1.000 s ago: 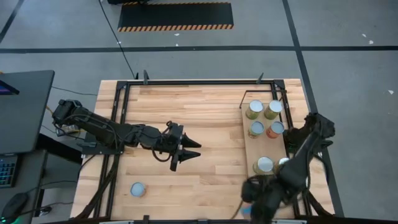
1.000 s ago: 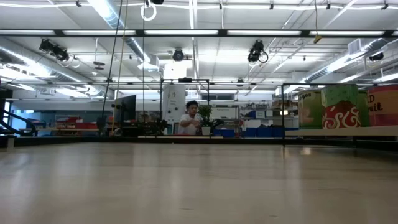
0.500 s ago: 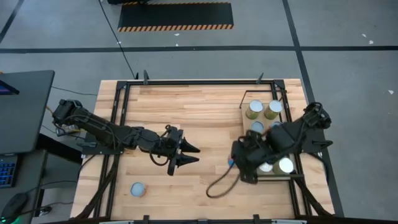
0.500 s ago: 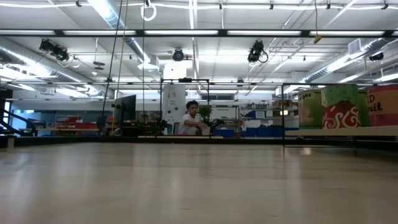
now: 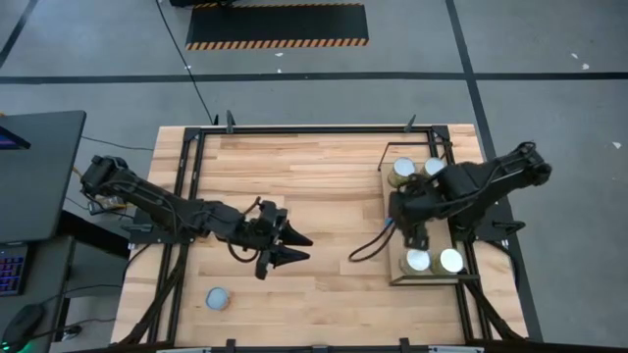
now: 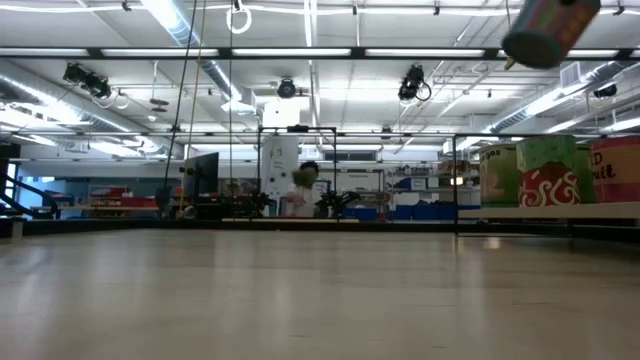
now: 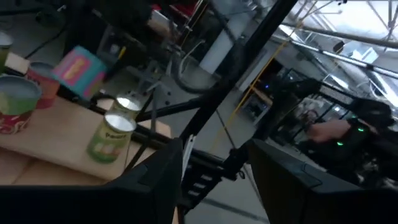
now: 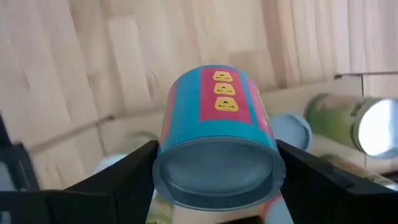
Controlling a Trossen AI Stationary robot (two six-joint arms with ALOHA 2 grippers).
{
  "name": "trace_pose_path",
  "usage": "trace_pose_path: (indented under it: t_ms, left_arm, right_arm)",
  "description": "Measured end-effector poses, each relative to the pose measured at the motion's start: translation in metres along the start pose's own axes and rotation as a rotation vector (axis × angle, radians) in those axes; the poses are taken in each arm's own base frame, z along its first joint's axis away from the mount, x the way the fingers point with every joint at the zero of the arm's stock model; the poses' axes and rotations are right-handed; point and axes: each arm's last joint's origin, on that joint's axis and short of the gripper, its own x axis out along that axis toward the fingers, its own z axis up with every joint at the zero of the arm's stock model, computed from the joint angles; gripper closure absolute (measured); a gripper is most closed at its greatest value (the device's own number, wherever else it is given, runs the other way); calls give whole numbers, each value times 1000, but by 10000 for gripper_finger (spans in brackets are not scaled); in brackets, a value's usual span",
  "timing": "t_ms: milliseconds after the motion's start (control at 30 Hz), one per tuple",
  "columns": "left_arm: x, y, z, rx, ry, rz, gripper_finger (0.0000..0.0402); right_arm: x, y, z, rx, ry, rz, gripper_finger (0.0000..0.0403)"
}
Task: Pick and place cans onto a shelf
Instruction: Put the canned corn on the shelf
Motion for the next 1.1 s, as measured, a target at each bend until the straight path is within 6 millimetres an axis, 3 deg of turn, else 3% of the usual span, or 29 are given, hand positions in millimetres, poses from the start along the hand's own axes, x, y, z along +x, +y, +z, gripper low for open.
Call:
trace_pose_path:
  t_ms: [133,433,733,1100]
  left_arm:
    - [-5,-2,8,25,-34,-4,210]
    - [-10,4,21,43,-103,47,210]
    - [-10,5,22,43,-106,51,210]
    - [-10,6,23,42,-131,87,210]
  right_arm:
    - [5,-20,-22,-10,28,27,110]
    - [11,-49,-45,-15,20,24,110]
    - [41,-45,-70,-64,174,118,110]
    - [78,-45,-95,70,368,140,110]
